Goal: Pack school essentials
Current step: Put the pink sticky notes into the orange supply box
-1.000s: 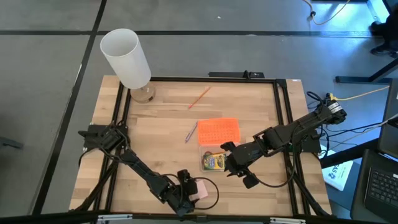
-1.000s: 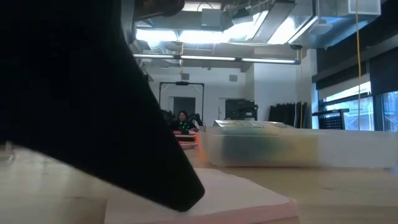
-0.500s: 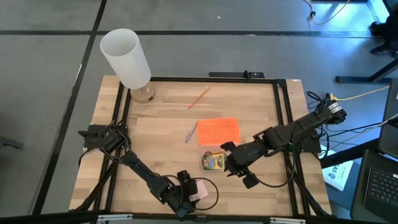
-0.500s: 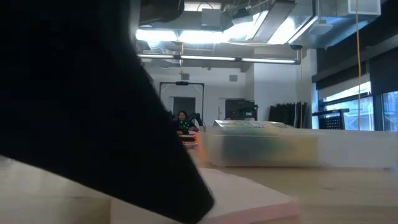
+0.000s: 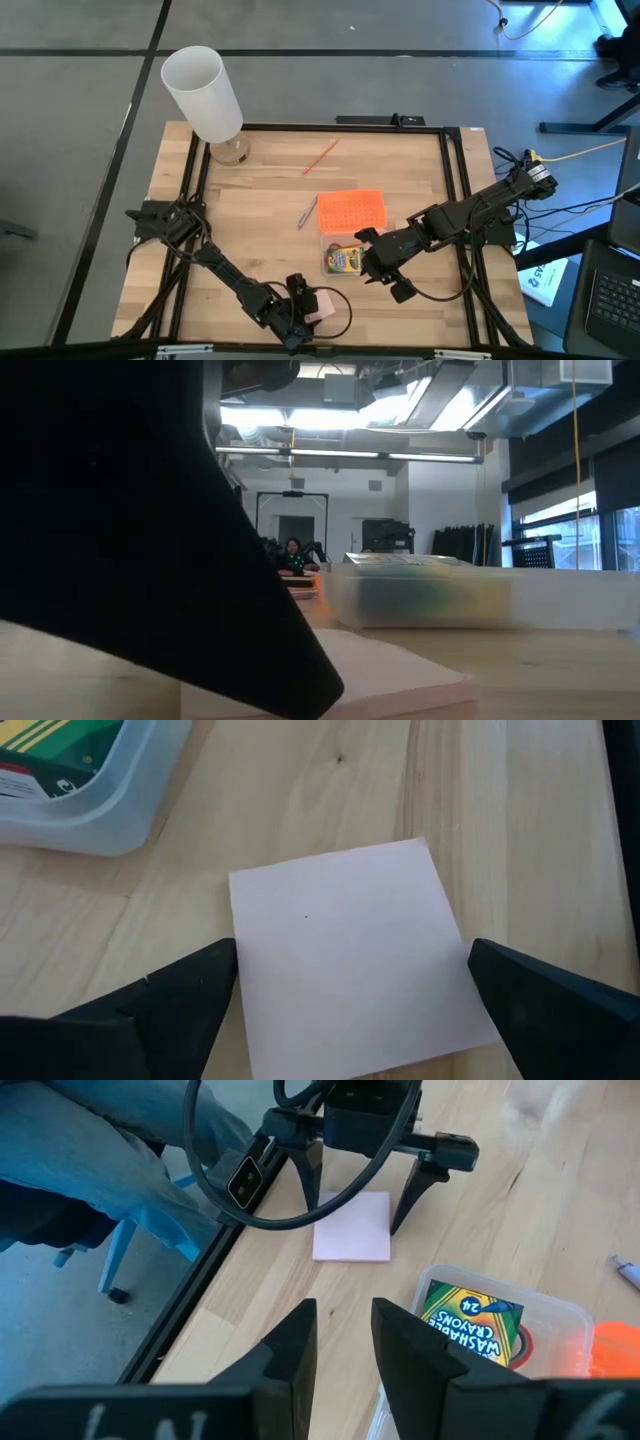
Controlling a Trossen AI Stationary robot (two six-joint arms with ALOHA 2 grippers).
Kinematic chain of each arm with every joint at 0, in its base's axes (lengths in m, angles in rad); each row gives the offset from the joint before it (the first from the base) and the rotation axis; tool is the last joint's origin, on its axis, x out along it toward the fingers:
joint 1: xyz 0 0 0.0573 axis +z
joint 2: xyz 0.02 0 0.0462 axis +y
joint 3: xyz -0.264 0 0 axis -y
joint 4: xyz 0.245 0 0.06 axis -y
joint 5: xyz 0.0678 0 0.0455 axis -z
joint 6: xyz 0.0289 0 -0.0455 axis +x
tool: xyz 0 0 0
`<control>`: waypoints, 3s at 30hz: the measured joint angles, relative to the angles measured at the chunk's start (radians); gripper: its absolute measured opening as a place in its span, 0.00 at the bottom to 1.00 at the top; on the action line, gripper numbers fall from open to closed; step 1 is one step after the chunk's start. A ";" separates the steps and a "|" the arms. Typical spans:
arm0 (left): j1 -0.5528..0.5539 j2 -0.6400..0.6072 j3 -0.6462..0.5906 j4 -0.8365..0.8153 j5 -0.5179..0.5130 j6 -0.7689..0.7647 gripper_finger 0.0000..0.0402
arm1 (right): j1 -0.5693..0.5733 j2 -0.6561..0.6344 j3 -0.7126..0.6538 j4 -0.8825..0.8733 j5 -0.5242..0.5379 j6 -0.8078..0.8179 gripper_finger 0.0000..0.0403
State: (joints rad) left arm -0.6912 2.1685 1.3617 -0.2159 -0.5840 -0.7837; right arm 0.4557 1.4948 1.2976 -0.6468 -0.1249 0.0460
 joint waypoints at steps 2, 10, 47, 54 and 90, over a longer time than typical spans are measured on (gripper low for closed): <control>0.001 0.000 0.000 -0.002 0.005 -0.003 0.95 | 0.000 0.000 0.000 0.000 0.000 0.001 0.25; 0.003 0.001 -0.001 -0.008 0.009 -0.003 0.87 | 0.000 0.000 0.000 0.000 0.000 0.000 0.25; 0.002 -0.046 -0.007 0.040 0.001 0.036 0.77 | 0.000 0.000 0.000 0.002 0.000 -0.001 0.25; -0.001 -0.047 -0.003 0.057 0.065 0.027 0.95 | 0.000 0.000 0.000 0.002 0.000 -0.002 0.25; 0.121 -0.028 0.145 -0.222 0.411 0.027 0.99 | 0.000 0.000 0.000 0.002 0.000 -0.001 0.25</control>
State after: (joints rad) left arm -0.5704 2.1403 1.5066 -0.4374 -0.1726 -0.7567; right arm 0.4559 1.4948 1.2976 -0.6443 -0.1249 0.0448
